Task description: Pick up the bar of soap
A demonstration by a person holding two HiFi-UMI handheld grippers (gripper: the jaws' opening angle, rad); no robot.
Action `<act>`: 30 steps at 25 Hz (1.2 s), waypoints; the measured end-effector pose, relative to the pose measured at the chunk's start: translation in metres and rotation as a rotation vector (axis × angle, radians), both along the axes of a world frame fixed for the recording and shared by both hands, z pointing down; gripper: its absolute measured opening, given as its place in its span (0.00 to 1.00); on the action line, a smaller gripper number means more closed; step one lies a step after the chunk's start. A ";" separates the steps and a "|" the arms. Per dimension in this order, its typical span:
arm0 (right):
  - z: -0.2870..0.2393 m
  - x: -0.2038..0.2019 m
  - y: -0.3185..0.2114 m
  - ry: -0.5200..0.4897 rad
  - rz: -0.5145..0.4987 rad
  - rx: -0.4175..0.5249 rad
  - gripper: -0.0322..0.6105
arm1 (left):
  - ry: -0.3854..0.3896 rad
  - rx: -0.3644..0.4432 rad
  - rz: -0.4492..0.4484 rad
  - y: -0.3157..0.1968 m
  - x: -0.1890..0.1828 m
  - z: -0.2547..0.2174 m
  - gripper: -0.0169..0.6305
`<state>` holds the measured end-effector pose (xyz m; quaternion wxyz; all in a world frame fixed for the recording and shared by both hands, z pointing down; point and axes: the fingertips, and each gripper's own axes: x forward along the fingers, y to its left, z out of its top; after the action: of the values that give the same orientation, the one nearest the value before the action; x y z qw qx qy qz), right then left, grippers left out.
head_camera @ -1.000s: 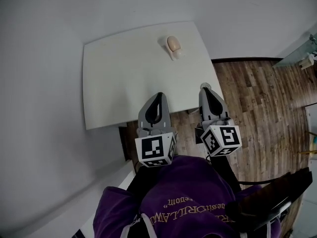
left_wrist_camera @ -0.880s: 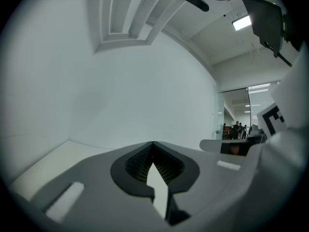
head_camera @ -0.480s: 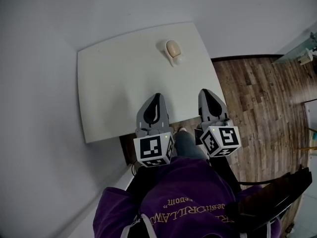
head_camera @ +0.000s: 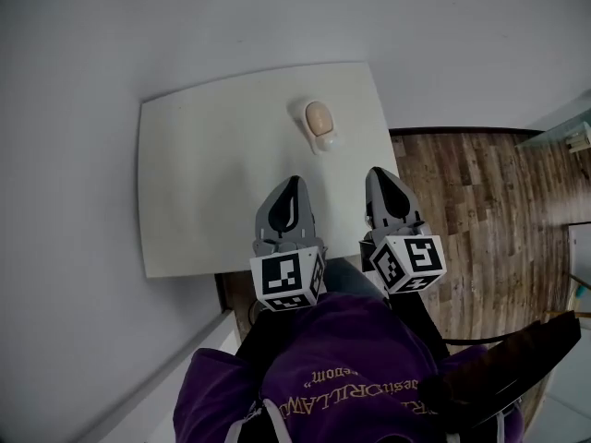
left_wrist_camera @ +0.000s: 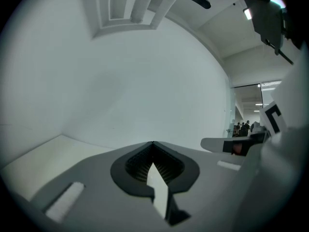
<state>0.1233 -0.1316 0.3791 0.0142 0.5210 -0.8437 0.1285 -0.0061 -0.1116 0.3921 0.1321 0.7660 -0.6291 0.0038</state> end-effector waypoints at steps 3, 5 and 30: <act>0.002 0.007 -0.024 -0.002 -0.038 -0.010 0.06 | -0.005 -0.004 -0.034 -0.019 0.009 0.000 0.04; 0.007 0.008 -0.036 -0.003 -0.067 -0.026 0.06 | -0.005 -0.019 -0.061 -0.027 0.012 0.003 0.04; 0.164 -0.084 -0.174 0.286 -0.308 -0.485 0.38 | -0.005 -0.103 -0.182 -0.079 -0.059 0.026 0.04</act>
<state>0.0392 -0.3056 0.5433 0.2757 0.3815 -0.8469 0.2475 -0.0650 -0.1903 0.4179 0.1694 0.6979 -0.6954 0.0259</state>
